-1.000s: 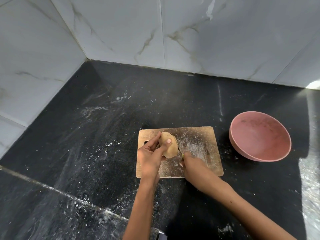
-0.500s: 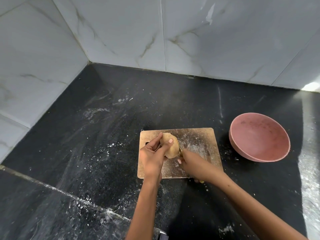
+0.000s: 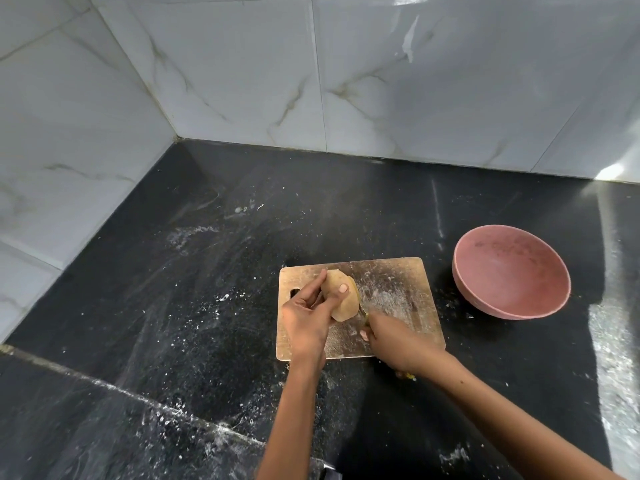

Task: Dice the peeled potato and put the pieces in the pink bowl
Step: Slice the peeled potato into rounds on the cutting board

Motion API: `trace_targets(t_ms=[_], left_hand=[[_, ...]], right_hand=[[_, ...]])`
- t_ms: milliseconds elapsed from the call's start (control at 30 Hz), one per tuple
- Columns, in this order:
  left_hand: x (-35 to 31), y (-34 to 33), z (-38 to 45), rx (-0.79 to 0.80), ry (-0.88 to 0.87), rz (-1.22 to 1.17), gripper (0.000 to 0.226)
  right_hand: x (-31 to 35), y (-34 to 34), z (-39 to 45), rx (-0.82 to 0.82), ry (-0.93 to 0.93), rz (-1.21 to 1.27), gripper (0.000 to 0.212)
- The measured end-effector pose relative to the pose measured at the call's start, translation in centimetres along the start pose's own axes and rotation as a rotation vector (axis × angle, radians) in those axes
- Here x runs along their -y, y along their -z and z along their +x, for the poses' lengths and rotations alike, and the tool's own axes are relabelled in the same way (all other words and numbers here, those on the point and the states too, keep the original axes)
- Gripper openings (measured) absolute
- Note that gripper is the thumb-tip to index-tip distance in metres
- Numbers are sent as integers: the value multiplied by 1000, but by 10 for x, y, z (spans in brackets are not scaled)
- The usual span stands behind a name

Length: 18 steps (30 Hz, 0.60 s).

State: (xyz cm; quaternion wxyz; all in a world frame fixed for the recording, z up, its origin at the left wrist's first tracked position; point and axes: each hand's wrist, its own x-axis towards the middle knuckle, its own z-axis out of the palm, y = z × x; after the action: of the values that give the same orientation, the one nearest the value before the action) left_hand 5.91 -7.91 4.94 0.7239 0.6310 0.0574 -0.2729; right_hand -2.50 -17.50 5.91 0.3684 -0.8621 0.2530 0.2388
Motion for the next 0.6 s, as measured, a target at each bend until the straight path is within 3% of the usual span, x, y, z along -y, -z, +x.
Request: trace_targets(t_ms=[267, 400, 600], left_hand=[[3, 3, -4, 11, -13, -10, 48], [1, 4, -5, 17, -17, -25, 48], [2, 5, -6, 35, -27, -24, 48]], right_hand=[[9, 5, 11, -3, -16, 38, 15], [-2, -5, -2, -14, -42, 11, 4], [-6, -12, -12, -48, -33, 10, 8]])
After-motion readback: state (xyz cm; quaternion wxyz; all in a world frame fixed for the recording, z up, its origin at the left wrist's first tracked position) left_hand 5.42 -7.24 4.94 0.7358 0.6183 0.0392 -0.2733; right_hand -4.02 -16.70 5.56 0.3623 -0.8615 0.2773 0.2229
